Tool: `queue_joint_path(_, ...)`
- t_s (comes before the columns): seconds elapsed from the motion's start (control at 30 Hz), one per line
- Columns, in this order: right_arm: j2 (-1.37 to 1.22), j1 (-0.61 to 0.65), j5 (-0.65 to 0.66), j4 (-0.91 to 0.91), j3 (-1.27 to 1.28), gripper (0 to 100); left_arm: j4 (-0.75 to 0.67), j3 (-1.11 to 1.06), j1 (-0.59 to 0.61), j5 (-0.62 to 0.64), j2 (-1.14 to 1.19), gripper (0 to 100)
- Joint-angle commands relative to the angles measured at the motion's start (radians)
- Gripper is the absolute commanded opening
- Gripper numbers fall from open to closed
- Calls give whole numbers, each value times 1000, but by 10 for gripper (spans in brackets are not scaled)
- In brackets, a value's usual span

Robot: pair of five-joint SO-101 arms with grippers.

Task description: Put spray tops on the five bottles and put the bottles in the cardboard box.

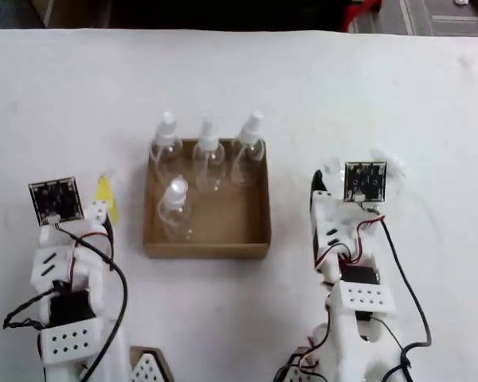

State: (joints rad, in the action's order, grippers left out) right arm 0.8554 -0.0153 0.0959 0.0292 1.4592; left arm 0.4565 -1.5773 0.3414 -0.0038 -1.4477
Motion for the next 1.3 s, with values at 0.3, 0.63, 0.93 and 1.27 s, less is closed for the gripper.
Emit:
queue_joint_path(0.3, 31, 7, -163, 30, -12, 48, -26, 32, -12, 3, -12, 166)
queue_joint_path(0.63, 113, -68, -281, 22, -3, 49, -26, 32, -13, 3, -12, 166)
queue_joint_path(0.93, 111, -65, -281, 27, 14, 49, -25, 32, -31, 2, -12, 166)
queue_joint_path(1.27, 111, -38, -281, 28, 23, 49, -26, 32, -28, 2, -12, 166)
